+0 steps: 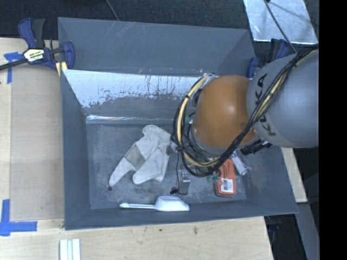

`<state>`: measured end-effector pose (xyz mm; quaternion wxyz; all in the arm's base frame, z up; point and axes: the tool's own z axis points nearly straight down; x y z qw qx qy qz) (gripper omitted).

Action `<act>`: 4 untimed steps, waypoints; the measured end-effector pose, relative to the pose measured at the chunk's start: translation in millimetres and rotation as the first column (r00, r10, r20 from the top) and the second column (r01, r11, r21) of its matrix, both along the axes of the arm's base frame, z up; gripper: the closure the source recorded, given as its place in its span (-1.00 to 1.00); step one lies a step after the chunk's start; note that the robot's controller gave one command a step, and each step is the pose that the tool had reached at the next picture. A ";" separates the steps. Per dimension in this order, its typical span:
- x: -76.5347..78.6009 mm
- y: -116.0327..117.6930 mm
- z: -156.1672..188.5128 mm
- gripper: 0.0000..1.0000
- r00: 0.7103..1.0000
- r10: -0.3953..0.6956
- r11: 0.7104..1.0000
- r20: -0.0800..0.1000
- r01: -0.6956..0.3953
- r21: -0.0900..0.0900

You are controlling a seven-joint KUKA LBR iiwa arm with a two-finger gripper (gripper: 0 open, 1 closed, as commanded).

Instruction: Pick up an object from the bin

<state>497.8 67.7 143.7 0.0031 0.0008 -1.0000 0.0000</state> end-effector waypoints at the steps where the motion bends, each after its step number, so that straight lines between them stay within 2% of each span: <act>1: 2.0 -0.5 4.4 1.00 1.000 -0.003 1.000 0.008 0.003 0.001; 2: 2.0 -0.5 4.4 -1.00 1.000 -0.003 1.000 0.008 0.003 0.001; 3: 2.0 -0.5 4.4 -1.00 1.000 -0.003 1.000 0.008 0.003 0.001; 4: 20.5 13.9 -52.4 -1.00 1.000 0.028 1.000 0.015 -0.028 0.001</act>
Offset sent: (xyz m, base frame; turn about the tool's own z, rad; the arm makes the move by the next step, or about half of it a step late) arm 0.0000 0.0000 0.0000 0.0000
